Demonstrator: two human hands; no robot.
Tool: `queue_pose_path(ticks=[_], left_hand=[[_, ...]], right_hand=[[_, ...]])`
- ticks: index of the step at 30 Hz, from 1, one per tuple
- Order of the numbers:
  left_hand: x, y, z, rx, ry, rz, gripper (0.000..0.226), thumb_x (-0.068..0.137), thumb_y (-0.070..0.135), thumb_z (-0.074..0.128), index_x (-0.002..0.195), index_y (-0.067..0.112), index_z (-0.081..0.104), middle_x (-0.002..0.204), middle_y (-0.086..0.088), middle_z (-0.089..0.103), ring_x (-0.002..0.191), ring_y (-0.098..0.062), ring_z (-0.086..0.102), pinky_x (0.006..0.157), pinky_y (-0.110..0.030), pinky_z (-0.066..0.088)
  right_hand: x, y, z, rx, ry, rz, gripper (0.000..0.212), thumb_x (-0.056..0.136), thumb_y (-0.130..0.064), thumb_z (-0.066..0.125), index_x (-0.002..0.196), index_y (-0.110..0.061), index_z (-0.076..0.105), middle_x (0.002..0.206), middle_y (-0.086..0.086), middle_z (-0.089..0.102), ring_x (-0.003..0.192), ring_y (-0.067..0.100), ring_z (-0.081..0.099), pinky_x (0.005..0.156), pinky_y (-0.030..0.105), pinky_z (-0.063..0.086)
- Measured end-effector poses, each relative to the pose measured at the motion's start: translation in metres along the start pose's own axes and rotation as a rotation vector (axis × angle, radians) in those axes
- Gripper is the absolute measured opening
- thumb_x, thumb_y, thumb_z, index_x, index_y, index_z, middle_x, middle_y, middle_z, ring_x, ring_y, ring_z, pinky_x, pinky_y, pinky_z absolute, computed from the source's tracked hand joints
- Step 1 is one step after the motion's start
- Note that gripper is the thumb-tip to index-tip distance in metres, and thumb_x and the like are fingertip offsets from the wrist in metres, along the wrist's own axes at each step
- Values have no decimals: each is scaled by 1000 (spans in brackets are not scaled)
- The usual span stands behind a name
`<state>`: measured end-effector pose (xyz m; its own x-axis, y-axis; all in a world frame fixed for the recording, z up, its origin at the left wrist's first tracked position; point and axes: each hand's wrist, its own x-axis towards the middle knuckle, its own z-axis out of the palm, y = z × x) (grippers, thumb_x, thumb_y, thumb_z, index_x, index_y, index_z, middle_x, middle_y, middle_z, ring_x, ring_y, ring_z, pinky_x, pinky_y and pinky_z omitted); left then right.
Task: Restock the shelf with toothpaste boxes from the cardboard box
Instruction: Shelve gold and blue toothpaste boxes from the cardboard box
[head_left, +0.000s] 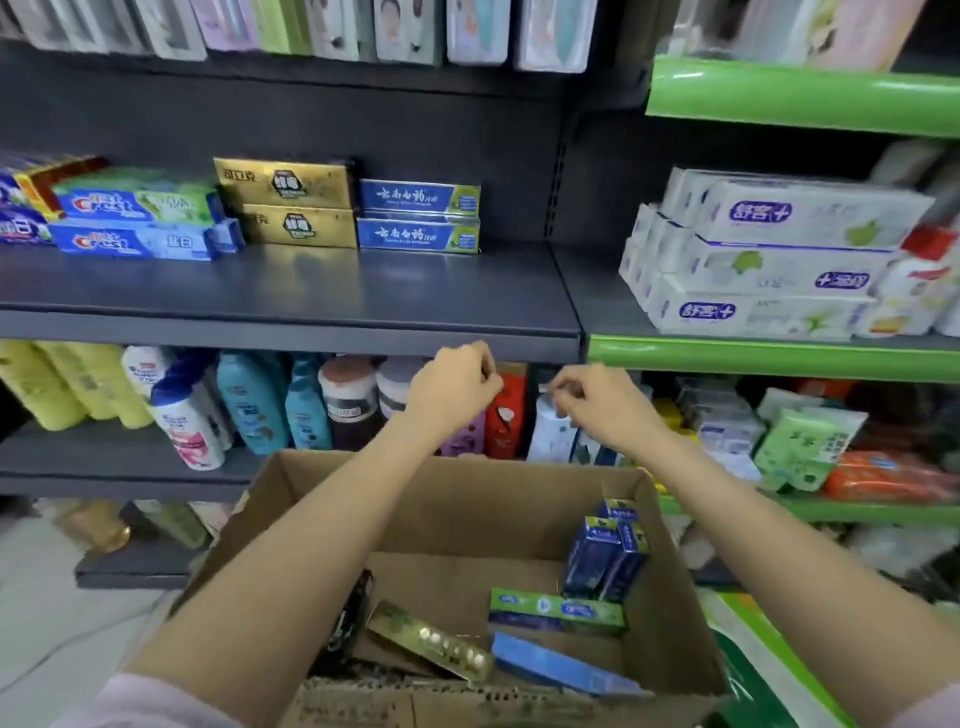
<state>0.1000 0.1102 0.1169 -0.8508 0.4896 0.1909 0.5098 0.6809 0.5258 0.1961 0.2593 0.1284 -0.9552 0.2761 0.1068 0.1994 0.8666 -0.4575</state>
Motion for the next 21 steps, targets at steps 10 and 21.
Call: queue_pose_path(ticks=[10,21], left_hand=[[-20,22,150,139,-514,181,41,92,8,43,130,16,55,134,-11,56,124,-30,51,101,-41,44],[-35,1,214,436,-427,166,51,80,33,72,120,10,51,124,-9,56,115,-29,55,94,-40,39]], right_hand=[[-37,115,79,-146,-313,291,28,94,-8,45,115,4,59,121,22,60,107,33,59,84,33,46],[-28,138,121,-354,-443,318,51,92,-2,48,140,1,30,141,21,32,130,35,36,105,38,36]])
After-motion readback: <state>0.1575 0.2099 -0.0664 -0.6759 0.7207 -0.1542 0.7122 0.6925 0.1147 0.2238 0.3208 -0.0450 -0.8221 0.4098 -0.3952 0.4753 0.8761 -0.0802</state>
